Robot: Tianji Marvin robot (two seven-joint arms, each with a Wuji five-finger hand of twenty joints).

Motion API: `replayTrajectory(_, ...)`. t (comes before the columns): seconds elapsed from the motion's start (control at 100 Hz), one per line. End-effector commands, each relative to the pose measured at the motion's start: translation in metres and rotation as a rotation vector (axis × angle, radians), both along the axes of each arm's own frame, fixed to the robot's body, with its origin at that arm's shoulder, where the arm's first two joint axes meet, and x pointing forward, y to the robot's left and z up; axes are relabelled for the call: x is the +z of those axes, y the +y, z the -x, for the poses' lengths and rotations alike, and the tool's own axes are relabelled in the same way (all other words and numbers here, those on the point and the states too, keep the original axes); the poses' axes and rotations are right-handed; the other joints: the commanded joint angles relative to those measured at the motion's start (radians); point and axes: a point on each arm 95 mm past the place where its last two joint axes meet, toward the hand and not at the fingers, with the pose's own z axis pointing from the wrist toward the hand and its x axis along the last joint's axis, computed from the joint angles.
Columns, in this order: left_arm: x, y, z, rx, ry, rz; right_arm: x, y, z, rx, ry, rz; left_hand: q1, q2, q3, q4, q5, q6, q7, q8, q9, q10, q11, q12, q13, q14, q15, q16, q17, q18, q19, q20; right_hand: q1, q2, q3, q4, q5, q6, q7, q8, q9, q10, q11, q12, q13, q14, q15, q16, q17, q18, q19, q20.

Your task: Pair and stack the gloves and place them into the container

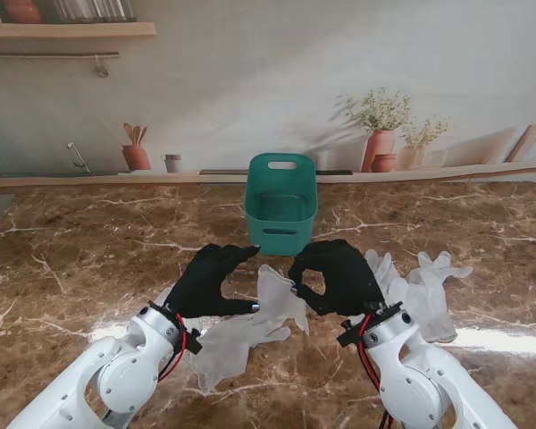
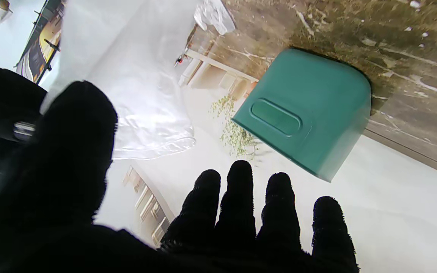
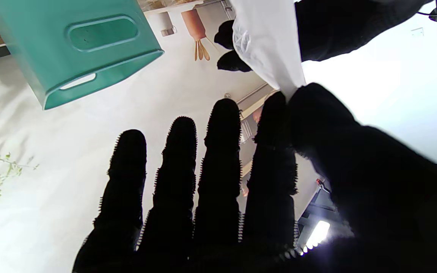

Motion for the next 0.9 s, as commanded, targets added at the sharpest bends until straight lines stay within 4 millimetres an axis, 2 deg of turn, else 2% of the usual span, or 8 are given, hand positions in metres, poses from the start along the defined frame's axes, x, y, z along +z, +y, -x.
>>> replayTrajectory(0.0, 0.000, -0.002, 0.000, 0.008, 0.012, 0.013, -0.001, 0.001, 0.004, 0.008, 0.006, -0.002, -0.040, -0.025, 0.028, -0.027, -0.051, 0.014, -0.024, -0.014, 0.013, -0.008, 0.023, 0.018, 0.016, 0.021, 0.022, 0.014, -0.016, 0.007, 0.014, 0.019, 0.007, 0.003, 0.081, 0.072, 0.034, -0.054, 0.036, -0.012, 0.010, -0.008, -0.010, 0.014, 0.033, -0.006, -0.019, -0.002, 0.005, 0.004, -0.007, 0.021)
replayTrajectory(0.32, 0.004, -0.008, -0.007, -0.048, 0.062, 0.055, 0.006, 0.002, 0.013, 0.047, -0.037, -0.011, -0.045, -0.068, 0.106, -0.044, 0.010, -0.042, 0.065, 0.034, 0.030, -0.050, 0.107, 0.224, -0.047, 0.011, 0.040, 0.106, -0.024, -0.016, -0.143, 0.003, 0.002, -0.001, 0.084, 0.073, 0.036, -0.062, 0.035, -0.015, 0.019, -0.014, -0.017, 0.016, 0.041, -0.010, -0.031, -0.005, 0.009, 0.009, -0.011, 0.021)
replayTrajectory(0.5, 0.004, -0.012, -0.010, -0.099, 0.091, 0.075, 0.006, 0.001, 0.015, 0.061, -0.045, -0.011, -0.005, -0.051, 0.138, -0.041, 0.171, -0.251, 0.298, 0.212, -0.006, -0.050, 0.082, 0.260, -0.093, 0.007, 0.019, 0.117, -0.003, -0.028, -0.213, -0.135, 0.000, 0.000, 0.084, 0.072, 0.035, -0.065, 0.034, -0.014, 0.022, -0.015, -0.021, 0.017, 0.044, -0.010, -0.038, -0.006, 0.011, 0.010, -0.014, 0.021)
replayTrajectory(0.58, 0.003, -0.014, -0.009, -0.109, 0.102, 0.109, 0.006, 0.001, 0.015, 0.058, -0.044, -0.009, 0.012, -0.039, 0.166, -0.048, 0.274, -0.287, 0.458, 0.322, -0.018, -0.051, 0.060, 0.238, -0.116, -0.006, 0.009, 0.112, 0.000, -0.038, -0.219, -0.164, -0.001, 0.001, 0.083, 0.072, 0.035, -0.065, 0.033, -0.014, 0.023, -0.015, -0.023, 0.016, 0.045, -0.010, -0.041, -0.007, 0.011, 0.011, -0.014, 0.021)
replayTrajectory(0.61, 0.002, -0.014, -0.009, -0.117, 0.106, 0.111, 0.005, 0.000, 0.015, 0.055, -0.041, -0.009, 0.030, -0.030, 0.171, -0.048, 0.313, -0.301, 0.503, 0.348, -0.038, -0.051, 0.046, 0.223, -0.143, -0.013, -0.001, 0.107, 0.001, -0.044, -0.230, -0.182, -0.001, 0.001, 0.083, 0.072, 0.035, -0.065, 0.033, -0.014, 0.023, -0.015, -0.023, 0.016, 0.045, -0.009, -0.042, -0.007, 0.011, 0.011, -0.015, 0.021)
replayTrajectory(0.64, 0.002, -0.014, -0.009, -0.127, 0.107, 0.112, 0.004, 0.000, 0.014, 0.051, -0.039, -0.008, 0.105, -0.032, 0.082, -0.088, 0.338, -0.330, 0.560, 0.367, -0.037, -0.050, 0.048, 0.207, -0.146, -0.015, 0.002, 0.107, 0.007, -0.048, -0.242, -0.218, -0.001, 0.000, 0.083, 0.072, 0.035, -0.064, 0.033, -0.014, 0.023, -0.015, -0.024, 0.016, 0.045, -0.009, -0.043, -0.007, 0.010, 0.011, -0.015, 0.021)
replayTrajectory(0.69, 0.002, -0.013, -0.009, -0.134, 0.104, 0.120, 0.003, -0.001, 0.013, 0.044, -0.033, -0.007, 0.239, -0.021, -0.079, -0.073, 0.383, -0.381, 0.691, 0.332, -0.022, -0.058, 0.055, 0.195, -0.142, -0.020, 0.006, 0.109, 0.009, -0.055, -0.240, -0.250, 0.000, 0.001, 0.083, 0.072, 0.035, -0.064, 0.033, -0.014, 0.023, -0.014, -0.024, 0.017, 0.046, -0.009, -0.043, -0.008, 0.010, 0.010, -0.016, 0.021)
replayTrajectory(0.89, 0.005, -0.011, -0.003, -0.142, 0.083, 0.161, -0.003, -0.008, 0.015, 0.010, -0.012, -0.004, 0.333, 0.096, -0.057, -0.075, 0.468, -0.388, 0.777, 0.272, 0.090, -0.063, 0.088, 0.190, -0.056, -0.012, 0.052, 0.130, -0.001, -0.055, -0.195, -0.189, 0.003, -0.003, 0.086, 0.074, 0.037, -0.052, 0.036, -0.015, 0.034, -0.010, -0.021, 0.020, 0.058, -0.002, -0.039, -0.004, 0.015, 0.013, -0.013, 0.025)
